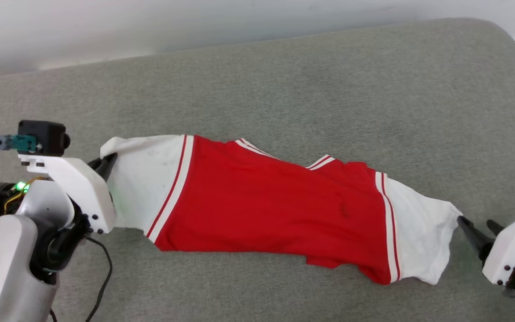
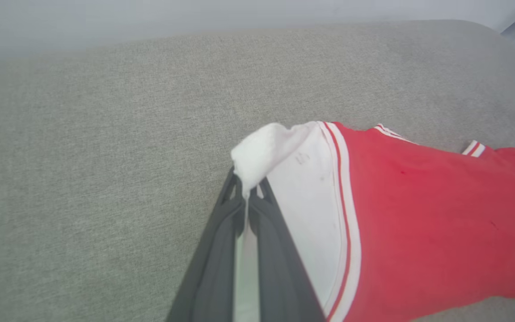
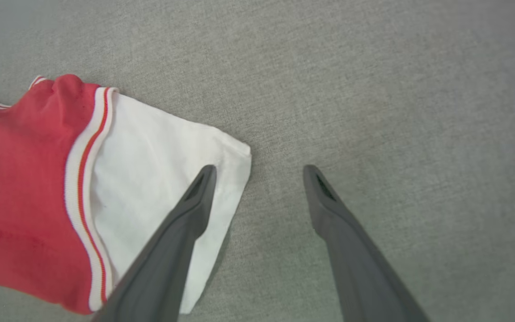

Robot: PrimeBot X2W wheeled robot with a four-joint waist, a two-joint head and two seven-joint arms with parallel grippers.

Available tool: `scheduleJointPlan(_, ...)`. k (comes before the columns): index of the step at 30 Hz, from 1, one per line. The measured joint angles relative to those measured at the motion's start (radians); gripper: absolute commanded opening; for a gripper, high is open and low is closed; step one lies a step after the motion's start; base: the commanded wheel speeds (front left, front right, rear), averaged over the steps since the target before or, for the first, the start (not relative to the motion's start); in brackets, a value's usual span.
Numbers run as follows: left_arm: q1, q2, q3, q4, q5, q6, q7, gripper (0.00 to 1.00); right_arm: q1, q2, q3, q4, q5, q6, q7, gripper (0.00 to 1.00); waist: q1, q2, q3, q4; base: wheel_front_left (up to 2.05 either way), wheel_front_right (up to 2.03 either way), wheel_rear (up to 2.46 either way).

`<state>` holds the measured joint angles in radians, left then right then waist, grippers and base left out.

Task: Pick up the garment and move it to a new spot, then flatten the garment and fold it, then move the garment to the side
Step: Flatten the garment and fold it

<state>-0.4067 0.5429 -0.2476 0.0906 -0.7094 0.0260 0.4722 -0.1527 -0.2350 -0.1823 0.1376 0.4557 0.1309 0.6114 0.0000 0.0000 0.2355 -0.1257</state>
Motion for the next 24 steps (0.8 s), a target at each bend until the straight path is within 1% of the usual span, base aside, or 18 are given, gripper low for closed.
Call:
scheduleJointPlan(4, -0.004, -0.011, -0.016, -0.063, 0.023, 0.011, -0.009, 0.0, -0.053, -0.02, 0.033, 0.068, 0.029, 0.0, 0.067, 1.0, 0.0, 0.0, 0.016, 0.026, 0.0, 0.0, 0.0)
scheduleJointPlan(6, -0.012, -0.015, -0.027, -0.086, 0.032, 0.015, -0.009, 0.0, -0.082, -0.035, 0.045, 0.103, 0.042, 0.0, 0.077, 1.0, 0.0, 0.0, 0.028, 0.039, 0.0, 0.0, 0.0)
scheduleJointPlan(10, -0.013, -0.017, -0.035, -0.109, 0.044, 0.02, -0.011, 0.0, -0.126, -0.046, 0.075, 0.177, 0.071, 0.0, 0.104, 1.0, 0.0, 0.0, 0.05, 0.06, 0.0, 0.0, 0.0)
scheduleJointPlan(11, -0.013, -0.017, -0.037, -0.112, 0.046, 0.02, -0.014, 0.0, -0.134, -0.053, 0.081, 0.192, 0.071, 0.0, 0.116, 0.87, 0.0, 0.0, 0.054, 0.064, 0.0, 0.0, 0.0)
scheduleJointPlan(12, -0.013, -0.019, -0.038, -0.115, 0.046, 0.02, -0.015, 0.0, -0.137, -0.055, 0.084, 0.2, 0.072, 0.0, 0.126, 0.27, 0.0, 0.0, 0.057, 0.068, 0.0, 0.0, 0.0)
scheduleJointPlan(13, -0.013, -0.018, -0.038, -0.116, 0.047, 0.02, -0.016, 0.0, -0.144, -0.054, 0.087, 0.205, 0.08, 0.0, 0.136, 0.0, -0.0001, 0.0, 0.06, 0.071, 0.0, 0.0, 0.0)
scheduleJointPlan(19, -0.012, -0.013, -0.04, -0.109, 0.049, 0.023, -0.026, 0.0, -0.161, -0.064, 0.117, 0.218, 0.098, 0.0, 0.135, 0.0, 0.0, 0.0, 0.051, 0.067, 0.0, 0.0, 0.0)
scheduleJointPlan(22, -0.014, -0.008, -0.038, -0.104, 0.073, 0.023, -0.058, 0.0, -0.168, -0.08, 0.141, 0.196, 0.077, 0.0, 0.084, 0.0, 0.0, 0.0, 0.034, 0.061, 0.0, 0.0, 0.0)
scheduleJointPlan(24, -0.035, -0.013, -0.024, -0.102, 0.089, 0.028, -0.108, 0.0, -0.2, -0.095, 0.138, 0.172, 0.035, 0.0, 0.026, 0.0, 0.0, 0.0, 0.02, 0.056, 0.0, 0.0, 0.0)
